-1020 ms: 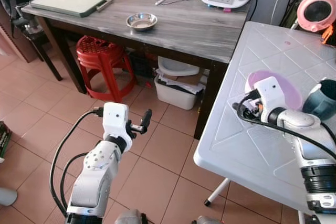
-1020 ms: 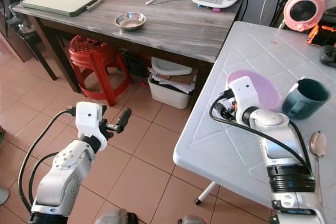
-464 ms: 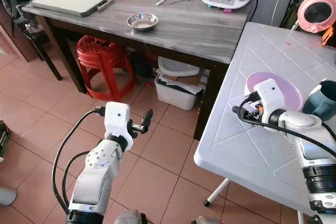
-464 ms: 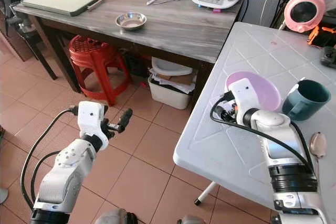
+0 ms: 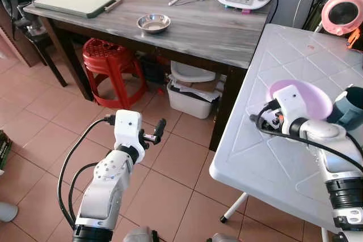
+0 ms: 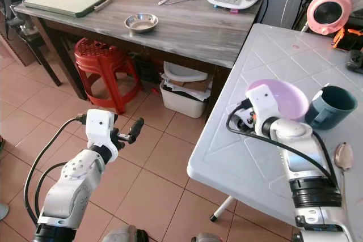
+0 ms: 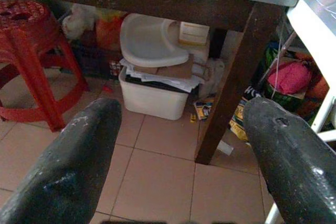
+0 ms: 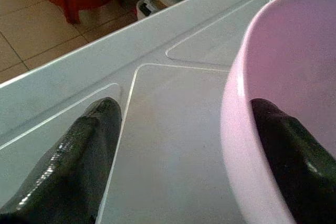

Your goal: Setting the table

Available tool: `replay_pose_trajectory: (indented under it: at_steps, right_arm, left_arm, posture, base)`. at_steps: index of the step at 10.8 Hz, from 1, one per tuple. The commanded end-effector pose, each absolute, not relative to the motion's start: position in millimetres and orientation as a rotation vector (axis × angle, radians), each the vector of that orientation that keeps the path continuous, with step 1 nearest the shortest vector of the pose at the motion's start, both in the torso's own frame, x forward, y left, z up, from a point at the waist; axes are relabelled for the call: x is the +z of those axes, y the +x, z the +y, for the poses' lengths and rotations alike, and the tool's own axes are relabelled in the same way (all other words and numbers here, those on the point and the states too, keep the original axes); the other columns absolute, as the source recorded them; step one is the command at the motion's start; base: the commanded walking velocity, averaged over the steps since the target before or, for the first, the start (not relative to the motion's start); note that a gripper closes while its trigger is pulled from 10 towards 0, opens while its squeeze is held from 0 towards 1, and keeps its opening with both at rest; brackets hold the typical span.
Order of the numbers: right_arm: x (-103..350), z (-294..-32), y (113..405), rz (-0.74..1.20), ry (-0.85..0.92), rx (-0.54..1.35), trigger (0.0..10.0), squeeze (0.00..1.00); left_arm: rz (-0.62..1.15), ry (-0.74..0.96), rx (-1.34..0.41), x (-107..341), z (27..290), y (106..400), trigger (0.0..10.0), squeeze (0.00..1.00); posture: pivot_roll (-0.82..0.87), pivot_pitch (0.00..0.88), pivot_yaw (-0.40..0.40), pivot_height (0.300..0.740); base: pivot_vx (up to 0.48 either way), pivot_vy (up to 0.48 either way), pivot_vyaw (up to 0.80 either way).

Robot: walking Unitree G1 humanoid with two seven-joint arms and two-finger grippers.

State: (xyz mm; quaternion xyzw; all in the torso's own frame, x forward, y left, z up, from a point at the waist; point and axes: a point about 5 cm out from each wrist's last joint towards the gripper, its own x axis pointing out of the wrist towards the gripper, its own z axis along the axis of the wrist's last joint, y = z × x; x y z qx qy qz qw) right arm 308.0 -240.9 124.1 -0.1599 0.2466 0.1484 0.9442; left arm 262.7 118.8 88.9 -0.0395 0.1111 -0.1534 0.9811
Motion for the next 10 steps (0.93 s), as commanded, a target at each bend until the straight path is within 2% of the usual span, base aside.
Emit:
replay_pose_trajectory:
  at_steps: [1, 2, 3, 4, 6, 7, 8, 10]
  right_arm:
    - [130, -240, 312, 0.476, -0.359, 0.3, 10.0, 1.0]
    - [135, -240, 315, 0.434, -0.417, 0.296, 10.0, 0.51]
    - [137, -239, 316, 0.399, -0.495, 0.29, 10.0, 0.51]
    - [136, -238, 316, 0.412, -0.478, 0.306, 10.0, 0.0]
    - [147, -243, 323, 0.461, -0.398, 0.308, 10.0, 0.0]
    - [145, -244, 322, 0.497, -0.369, 0.32, 3.5, 0.0]
    - [142, -244, 320, 0.516, -0.358, 0.331, 0.0, 0.0]
    - [140, -244, 319, 0.538, -0.315, 0.325, 0.0, 0.0]
  left_arm:
    - [0.232, -0.065, -0.31, 89, 118, 265, 10.0, 0.0]
    - [0.235, -0.064, -0.312, 89, 118, 265, 10.0, 0.0]
    - [0.238, -0.061, -0.315, 88, 117, 265, 10.0, 0.0]
    - [0.246, -0.057, -0.318, 87, 117, 265, 10.0, 0.0]
    - [0.269, -0.042, -0.333, 85, 116, 264, 10.0, 0.0]
    - [0.278, -0.036, -0.342, 83, 115, 264, 10.0, 0.0]
    - [0.28, -0.032, -0.345, 83, 114, 264, 10.0, 0.0]
    - [0.291, -0.028, -0.344, 82, 115, 264, 10.0, 0.0]
  posture:
    - [-0.08, 0.0, 0.015, 0.74]
    - [-0.08, 0.0, 0.013, 0.74]
    - [-0.08, 0.0, 0.014, 0.74]
    - [-0.08, 0.0, 0.017, 0.74]
    - [-0.08, 0.0, 0.018, 0.74]
    - [-0.08, 0.0, 0.015, 0.74]
    - [-0.08, 0.0, 0.014, 0.74]
    - [-0.08, 0.0, 0.016, 0.74]
  base:
    - [0.0, 0.0, 0.0]
    - [0.0, 0.0, 0.0]
    - [0.0, 0.0, 0.0]
    - [0.0, 0.0, 0.0]
    - [0.0, 0.0, 0.0]
    - [0.0, 0.0, 0.0]
    - [0.0, 0.0, 0.0]
    - [0.0, 0.0, 0.0]
